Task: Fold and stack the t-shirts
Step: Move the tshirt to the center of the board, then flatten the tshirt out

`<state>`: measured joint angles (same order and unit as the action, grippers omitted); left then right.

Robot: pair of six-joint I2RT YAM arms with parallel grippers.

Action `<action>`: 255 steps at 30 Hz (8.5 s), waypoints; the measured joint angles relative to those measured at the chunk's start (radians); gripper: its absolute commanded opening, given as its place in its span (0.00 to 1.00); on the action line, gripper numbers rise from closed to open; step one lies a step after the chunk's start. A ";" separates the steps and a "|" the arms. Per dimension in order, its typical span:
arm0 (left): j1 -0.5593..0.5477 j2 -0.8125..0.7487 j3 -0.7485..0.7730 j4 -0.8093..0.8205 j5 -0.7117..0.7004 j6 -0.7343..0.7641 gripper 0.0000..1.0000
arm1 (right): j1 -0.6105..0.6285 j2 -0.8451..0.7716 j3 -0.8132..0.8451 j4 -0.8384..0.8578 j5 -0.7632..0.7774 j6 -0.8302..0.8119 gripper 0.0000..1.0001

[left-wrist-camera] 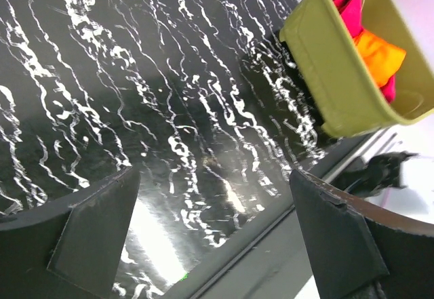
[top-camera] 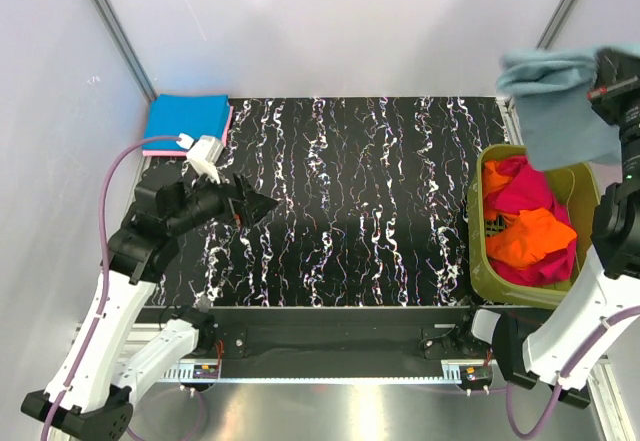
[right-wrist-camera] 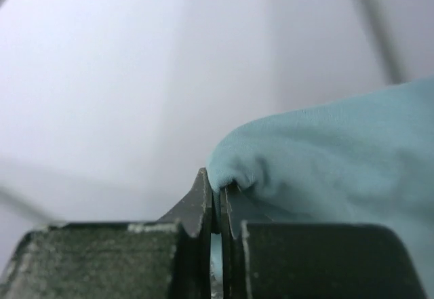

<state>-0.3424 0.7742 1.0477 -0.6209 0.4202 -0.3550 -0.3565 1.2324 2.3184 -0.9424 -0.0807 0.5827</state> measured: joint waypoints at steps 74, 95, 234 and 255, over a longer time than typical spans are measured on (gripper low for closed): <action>0.402 0.984 -0.016 0.324 -0.140 -0.257 0.77 | 0.767 1.259 -0.272 0.457 -0.320 0.163 0.40; 0.410 0.867 -0.032 0.337 -0.137 -0.249 0.00 | 0.769 1.168 -0.193 0.182 -0.078 0.023 0.00; 0.017 1.162 0.261 0.132 -0.207 -0.132 0.72 | 0.724 0.781 -0.838 0.191 -0.046 -0.014 0.40; 0.042 1.414 0.680 0.040 -0.155 -0.066 0.72 | 0.534 1.016 -0.499 0.093 0.002 -0.102 0.59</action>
<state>-0.3000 2.1883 1.7275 -0.5812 0.2653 -0.4213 0.1772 2.2486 1.8191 -0.8497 -0.0792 0.4805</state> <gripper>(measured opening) 0.721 0.551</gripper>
